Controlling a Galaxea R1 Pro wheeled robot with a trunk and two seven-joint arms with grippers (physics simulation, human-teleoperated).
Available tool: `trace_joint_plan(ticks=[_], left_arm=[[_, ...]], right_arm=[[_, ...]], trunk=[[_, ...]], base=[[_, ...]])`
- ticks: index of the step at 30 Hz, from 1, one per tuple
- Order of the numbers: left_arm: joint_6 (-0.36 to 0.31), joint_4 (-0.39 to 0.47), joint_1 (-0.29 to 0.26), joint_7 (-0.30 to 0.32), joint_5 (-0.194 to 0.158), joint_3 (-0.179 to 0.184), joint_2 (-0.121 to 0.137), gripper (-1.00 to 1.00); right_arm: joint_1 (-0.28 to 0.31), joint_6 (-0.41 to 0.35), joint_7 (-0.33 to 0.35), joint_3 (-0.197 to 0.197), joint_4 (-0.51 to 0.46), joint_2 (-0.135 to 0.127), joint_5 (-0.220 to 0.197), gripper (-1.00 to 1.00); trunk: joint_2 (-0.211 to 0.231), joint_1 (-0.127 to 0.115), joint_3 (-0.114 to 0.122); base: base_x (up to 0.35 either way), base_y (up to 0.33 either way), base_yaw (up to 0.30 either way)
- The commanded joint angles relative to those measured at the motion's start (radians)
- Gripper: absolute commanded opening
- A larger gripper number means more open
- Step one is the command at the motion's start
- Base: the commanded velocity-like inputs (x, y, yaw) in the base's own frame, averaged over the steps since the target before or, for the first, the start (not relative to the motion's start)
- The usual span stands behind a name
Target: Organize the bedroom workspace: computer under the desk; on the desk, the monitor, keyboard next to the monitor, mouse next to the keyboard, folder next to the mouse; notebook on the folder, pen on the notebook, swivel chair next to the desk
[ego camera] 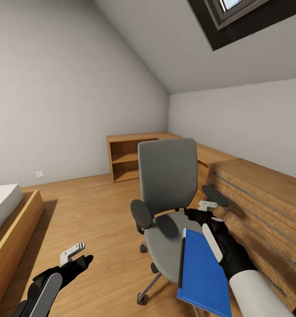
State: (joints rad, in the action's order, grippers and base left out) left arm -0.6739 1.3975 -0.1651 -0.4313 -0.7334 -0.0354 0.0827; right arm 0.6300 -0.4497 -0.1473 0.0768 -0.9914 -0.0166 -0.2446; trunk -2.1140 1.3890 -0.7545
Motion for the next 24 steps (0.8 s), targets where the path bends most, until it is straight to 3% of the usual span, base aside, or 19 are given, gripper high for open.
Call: trace_joint_plan(ticks=[1,24], left_arm=[[-0.003,0.001,-0.001,-0.009,-0.011,0.000,0.000,1.00],[-0.001,0.001,-0.001,-0.009,-0.011,0.000,0.000,1.00]], right_arm=[[-0.004,-0.007,-0.010,0.004,-0.010,-0.001,-0.011,1.00],[-0.021,-0.020,-0.009,0.005,-0.042,0.001,-0.016,1.00]], trunk=[[-0.001,0.000,-0.001],[-0.001,0.000,-0.001]], base=[[0.000,0.000,0.000],[0.000,0.000,0.000]])
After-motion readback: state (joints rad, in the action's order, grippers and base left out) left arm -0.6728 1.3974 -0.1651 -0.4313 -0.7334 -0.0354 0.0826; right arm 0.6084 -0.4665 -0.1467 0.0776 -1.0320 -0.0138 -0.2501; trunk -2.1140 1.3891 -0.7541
